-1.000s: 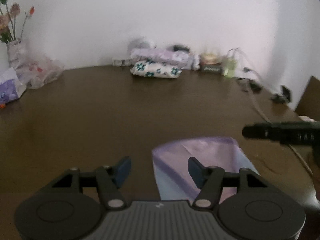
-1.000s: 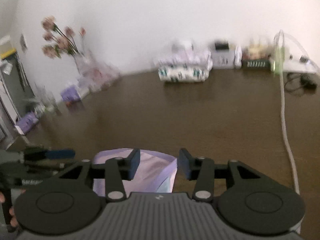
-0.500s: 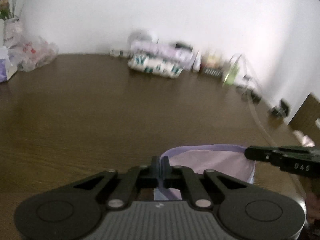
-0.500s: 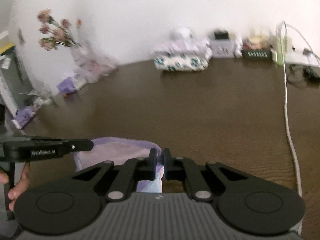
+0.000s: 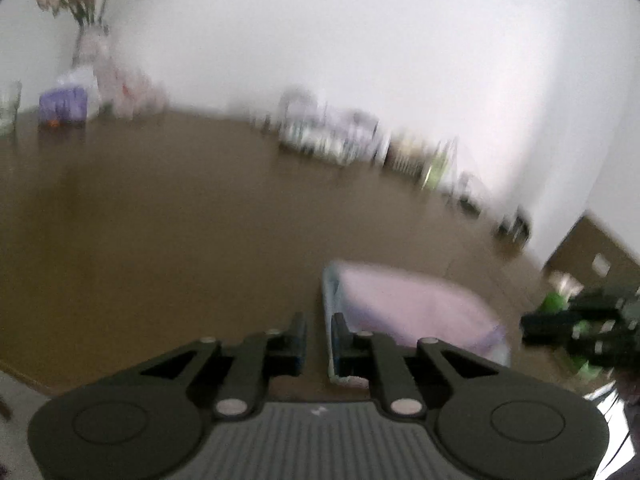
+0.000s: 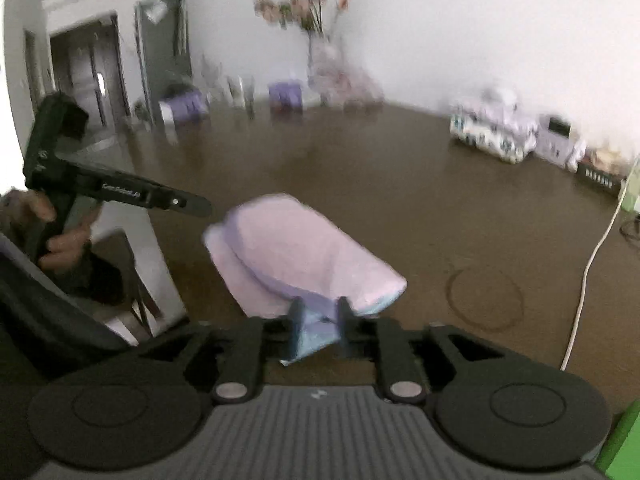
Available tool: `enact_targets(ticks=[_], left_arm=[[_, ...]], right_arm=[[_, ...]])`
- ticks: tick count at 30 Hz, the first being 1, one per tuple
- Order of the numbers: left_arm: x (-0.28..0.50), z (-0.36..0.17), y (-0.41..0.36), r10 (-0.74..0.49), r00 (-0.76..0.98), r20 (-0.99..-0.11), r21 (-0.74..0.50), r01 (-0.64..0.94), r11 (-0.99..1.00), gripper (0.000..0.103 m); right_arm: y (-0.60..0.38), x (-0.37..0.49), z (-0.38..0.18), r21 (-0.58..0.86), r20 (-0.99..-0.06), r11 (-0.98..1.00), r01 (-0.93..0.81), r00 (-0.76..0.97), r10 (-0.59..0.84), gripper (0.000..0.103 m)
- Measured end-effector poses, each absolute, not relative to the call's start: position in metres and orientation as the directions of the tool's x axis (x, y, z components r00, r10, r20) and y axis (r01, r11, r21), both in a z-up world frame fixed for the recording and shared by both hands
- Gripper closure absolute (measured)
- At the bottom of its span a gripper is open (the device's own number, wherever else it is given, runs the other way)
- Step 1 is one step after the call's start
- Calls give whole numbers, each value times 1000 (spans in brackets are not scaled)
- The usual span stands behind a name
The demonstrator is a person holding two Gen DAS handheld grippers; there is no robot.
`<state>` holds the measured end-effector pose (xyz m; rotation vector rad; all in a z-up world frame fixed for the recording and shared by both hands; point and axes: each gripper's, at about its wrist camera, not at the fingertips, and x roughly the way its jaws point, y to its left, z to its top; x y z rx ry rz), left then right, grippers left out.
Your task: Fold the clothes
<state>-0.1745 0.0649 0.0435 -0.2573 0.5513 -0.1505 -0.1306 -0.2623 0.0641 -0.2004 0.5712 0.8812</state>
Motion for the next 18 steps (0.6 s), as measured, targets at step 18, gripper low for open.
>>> enact_targets(ticks=[18], left_arm=[[-123, 31, 19, -85, 831, -549, -131, 15, 991, 70]], right_arm=[[-209, -128, 36, -88, -534, 577, -812, 528, 661, 82]])
